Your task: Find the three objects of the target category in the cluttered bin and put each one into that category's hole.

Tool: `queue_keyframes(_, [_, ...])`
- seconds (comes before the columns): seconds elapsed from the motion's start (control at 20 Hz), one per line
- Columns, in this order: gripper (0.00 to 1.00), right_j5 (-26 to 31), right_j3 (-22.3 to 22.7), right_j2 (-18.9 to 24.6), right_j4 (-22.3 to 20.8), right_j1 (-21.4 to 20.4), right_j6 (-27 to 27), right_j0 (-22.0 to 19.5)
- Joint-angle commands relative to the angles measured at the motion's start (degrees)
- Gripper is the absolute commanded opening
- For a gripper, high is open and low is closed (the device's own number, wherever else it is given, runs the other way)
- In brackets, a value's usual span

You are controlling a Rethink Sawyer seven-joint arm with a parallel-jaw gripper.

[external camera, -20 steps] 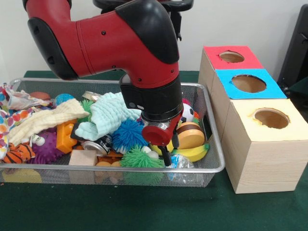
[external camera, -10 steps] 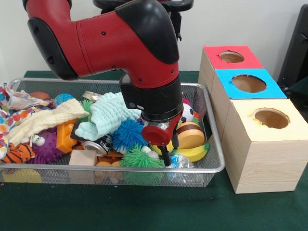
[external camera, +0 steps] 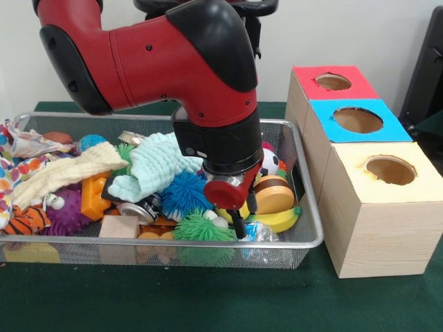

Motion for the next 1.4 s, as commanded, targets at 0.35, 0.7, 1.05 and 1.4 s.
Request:
queue_keyframes(0.35, [1.0, 0.0, -0.2, -4.7, -2.3, 1.7, 1.6, -0.1])
queue_keyframes(0.7, [1.0, -0.3, 0.2, -4.9, -2.4, 1.6, 1.5, -0.3])
queue_keyframes(1.05, [1.0, -1.6, -2.7, -5.1, -3.3, 4.3, 0.9, 0.7])
queue_keyframes(1.4, [1.0, -4.3, -4.2, -6.4, -4.5, 5.7, 3.7, 2.9])
